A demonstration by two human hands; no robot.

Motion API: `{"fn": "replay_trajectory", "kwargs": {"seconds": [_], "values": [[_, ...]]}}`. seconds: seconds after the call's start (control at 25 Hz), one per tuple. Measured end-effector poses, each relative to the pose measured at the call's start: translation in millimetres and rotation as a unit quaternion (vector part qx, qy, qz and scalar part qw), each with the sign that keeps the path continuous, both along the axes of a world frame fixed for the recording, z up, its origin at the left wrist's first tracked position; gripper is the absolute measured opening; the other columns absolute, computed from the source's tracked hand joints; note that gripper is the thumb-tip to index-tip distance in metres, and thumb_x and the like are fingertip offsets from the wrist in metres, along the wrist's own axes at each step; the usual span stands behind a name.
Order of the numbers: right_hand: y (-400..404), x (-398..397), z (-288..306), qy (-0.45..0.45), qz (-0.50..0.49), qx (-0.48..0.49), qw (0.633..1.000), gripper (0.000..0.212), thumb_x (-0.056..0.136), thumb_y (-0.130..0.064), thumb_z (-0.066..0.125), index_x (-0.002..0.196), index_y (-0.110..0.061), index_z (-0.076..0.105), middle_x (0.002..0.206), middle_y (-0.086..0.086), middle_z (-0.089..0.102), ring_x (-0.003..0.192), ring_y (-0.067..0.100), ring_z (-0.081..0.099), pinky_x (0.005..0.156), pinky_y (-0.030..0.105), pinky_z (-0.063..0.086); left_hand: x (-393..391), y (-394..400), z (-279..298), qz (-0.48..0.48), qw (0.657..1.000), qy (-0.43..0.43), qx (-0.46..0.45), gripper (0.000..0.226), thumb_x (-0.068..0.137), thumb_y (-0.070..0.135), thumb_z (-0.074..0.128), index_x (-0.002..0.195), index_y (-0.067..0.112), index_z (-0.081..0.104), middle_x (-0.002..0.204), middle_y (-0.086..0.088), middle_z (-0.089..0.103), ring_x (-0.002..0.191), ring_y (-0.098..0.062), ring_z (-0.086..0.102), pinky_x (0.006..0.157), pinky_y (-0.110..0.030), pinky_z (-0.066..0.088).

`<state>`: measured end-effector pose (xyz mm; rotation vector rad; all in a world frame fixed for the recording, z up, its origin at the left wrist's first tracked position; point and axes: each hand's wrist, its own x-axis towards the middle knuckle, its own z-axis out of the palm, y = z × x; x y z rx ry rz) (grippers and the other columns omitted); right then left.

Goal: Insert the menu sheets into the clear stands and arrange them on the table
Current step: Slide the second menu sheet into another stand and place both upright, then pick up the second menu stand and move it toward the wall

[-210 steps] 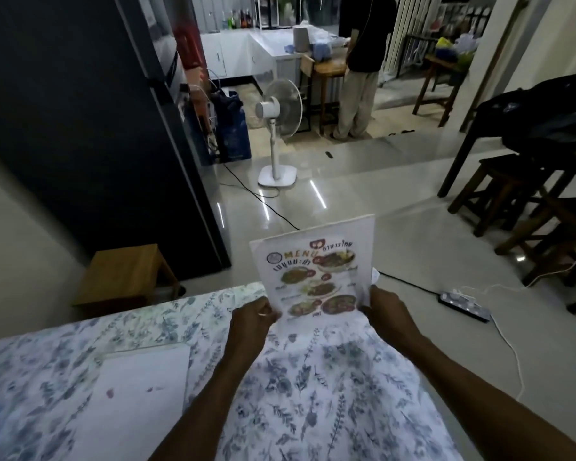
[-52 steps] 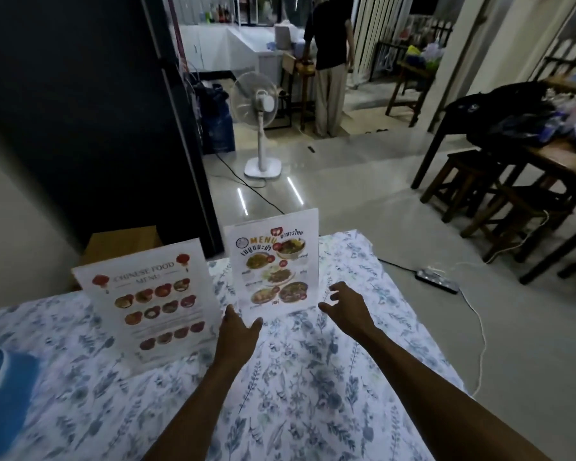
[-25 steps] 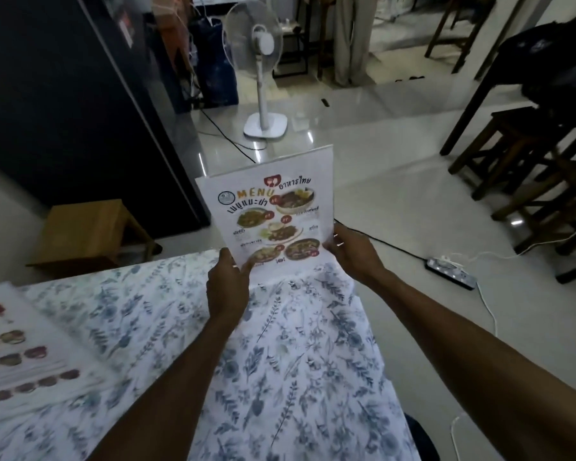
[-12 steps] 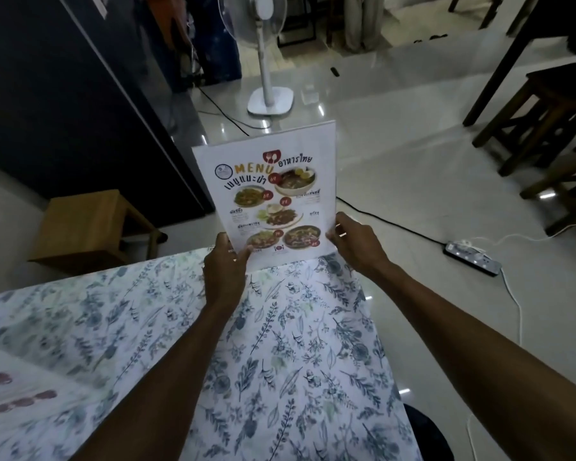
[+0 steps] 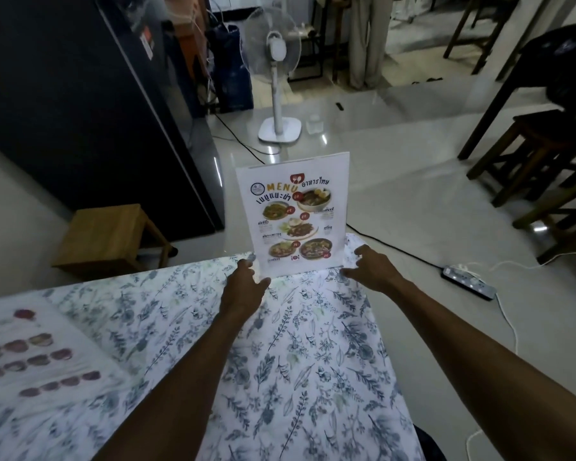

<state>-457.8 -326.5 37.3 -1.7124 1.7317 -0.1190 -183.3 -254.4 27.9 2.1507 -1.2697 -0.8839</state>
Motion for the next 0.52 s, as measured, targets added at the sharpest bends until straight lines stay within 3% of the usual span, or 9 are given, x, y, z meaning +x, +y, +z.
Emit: {"fn": "replay_trajectory", "kwargs": {"seconds": [0.16,0.32,0.44,0.52], "values": [[51.4,29.2,23.6,-0.027,-0.003,0.013,1.0,0.074,0.078,-0.043,0.076,0.135,-0.01,0.042,0.135,0.017,0.058,0.118,0.033,0.057,0.092,0.039,0.049,12.8,38.5,28.8,-0.02,1.0,0.007,-0.018,0.054,0.083,0.033,0.073,0.128,0.015,0.048,0.128,-0.009,0.063,0.109,-0.027,0.063,0.091,-0.043,0.054],[111.8,86.1,43.2,-0.069,0.008,0.029,0.997,0.081,0.074,-0.044,0.079,0.137,-0.012,0.039,0.12,0.011,0.063,0.097,0.024,0.059,0.084,0.039,0.054,33.8,89.9,57.2,-0.036,0.998,0.012,-0.046,0.055,0.082,0.035,0.073,0.127,0.015,0.048,0.129,-0.009,0.062,0.108,-0.027,0.063,0.09,-0.044,0.054],[161.4,141.3,60.2,-0.095,0.017,0.021,0.995,0.08,0.073,-0.041,0.081,0.136,-0.013,0.04,0.126,0.014,0.062,0.099,0.025,0.061,0.076,0.032,0.049,64.1,135.9,75.1,-0.047,0.996,0.014,-0.074,0.053,0.083,0.036,0.072,0.126,0.016,0.048,0.13,-0.009,0.061,0.111,-0.027,0.062,0.093,-0.045,0.053],[191.7,175.9,67.4,-0.098,0.032,0.008,0.995,0.081,0.073,-0.04,0.082,0.136,-0.011,0.04,0.129,0.016,0.061,0.106,0.027,0.061,0.079,0.03,0.047,90.6,167.8,79.8,-0.048,0.995,0.002,-0.085,0.054,0.083,0.036,0.071,0.127,0.016,0.047,0.131,-0.008,0.06,0.114,-0.026,0.061,0.095,-0.045,0.051]]}}
